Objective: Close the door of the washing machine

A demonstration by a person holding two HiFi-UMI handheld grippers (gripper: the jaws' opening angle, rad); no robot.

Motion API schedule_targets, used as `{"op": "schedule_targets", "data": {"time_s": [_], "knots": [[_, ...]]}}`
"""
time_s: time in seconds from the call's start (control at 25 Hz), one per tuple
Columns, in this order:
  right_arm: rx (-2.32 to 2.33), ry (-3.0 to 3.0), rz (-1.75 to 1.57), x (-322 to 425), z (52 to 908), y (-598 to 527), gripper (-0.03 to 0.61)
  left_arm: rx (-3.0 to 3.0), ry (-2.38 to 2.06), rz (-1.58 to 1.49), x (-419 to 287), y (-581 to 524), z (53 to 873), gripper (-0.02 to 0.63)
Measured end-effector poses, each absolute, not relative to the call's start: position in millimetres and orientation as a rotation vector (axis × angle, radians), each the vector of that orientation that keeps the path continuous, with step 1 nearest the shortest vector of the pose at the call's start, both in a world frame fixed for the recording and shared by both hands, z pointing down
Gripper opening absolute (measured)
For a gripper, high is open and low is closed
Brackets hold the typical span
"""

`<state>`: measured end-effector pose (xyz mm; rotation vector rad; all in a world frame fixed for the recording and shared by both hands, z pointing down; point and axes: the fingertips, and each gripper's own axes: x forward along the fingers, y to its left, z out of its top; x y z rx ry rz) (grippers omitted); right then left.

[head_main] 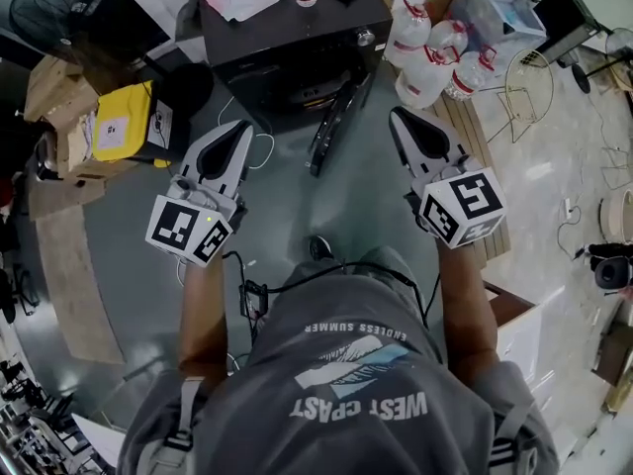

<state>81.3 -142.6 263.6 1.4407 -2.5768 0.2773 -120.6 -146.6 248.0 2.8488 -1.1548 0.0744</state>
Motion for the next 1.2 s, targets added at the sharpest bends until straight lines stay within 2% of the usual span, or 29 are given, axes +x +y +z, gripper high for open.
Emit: {"op": "schedule_targets", "data": {"time_s": [0.36,1.0,1.2], "knots": [[1.294,-2.515,0.275,64,317,-197,0.067,2.731,-1.154,0.07,-127,-182,309,0.023],[0.967,-2.446,0.367,49,500,-291,0.144,2.458,-1.056,0.217,-90,-241,493,0.029],[0.788,-2.392,0.323,45,558,-301,0.178,2.379,-1.004,0.222,-70,-249,547,0.102]]}}
